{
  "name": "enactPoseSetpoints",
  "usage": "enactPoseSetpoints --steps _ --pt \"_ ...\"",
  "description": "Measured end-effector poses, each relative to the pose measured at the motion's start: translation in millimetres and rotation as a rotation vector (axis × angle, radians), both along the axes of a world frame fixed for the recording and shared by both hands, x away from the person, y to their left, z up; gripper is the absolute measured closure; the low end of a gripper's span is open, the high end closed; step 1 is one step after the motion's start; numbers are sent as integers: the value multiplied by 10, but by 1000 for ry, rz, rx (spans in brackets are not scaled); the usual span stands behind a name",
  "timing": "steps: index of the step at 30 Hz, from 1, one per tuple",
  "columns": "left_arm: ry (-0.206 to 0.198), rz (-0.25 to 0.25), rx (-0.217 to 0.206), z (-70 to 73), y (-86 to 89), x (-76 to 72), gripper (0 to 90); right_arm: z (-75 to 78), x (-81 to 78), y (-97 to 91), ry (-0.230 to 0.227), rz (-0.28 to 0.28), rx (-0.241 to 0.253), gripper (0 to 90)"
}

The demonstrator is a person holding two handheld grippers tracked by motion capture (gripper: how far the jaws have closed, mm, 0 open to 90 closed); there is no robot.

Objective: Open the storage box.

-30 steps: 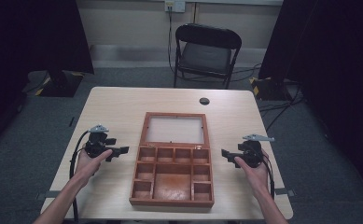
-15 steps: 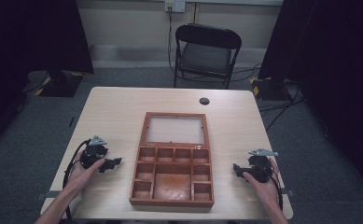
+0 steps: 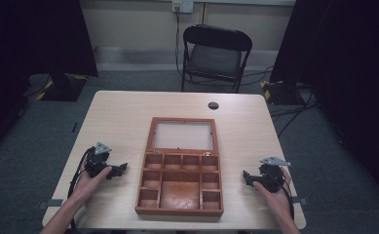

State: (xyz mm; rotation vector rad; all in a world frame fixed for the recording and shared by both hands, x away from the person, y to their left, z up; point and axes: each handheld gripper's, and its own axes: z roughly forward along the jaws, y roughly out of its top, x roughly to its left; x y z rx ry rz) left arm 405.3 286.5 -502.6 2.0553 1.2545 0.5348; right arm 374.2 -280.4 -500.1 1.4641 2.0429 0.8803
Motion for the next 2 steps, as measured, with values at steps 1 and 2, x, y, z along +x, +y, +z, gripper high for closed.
enactPoseSetpoints --steps 1,2 --pt "1 8 -4 -2 -6 -6 22 0 0 0 0 0 0 109" --pt "1 8 -4 -2 -6 -6 22 0 0 0 0 0 0 109"
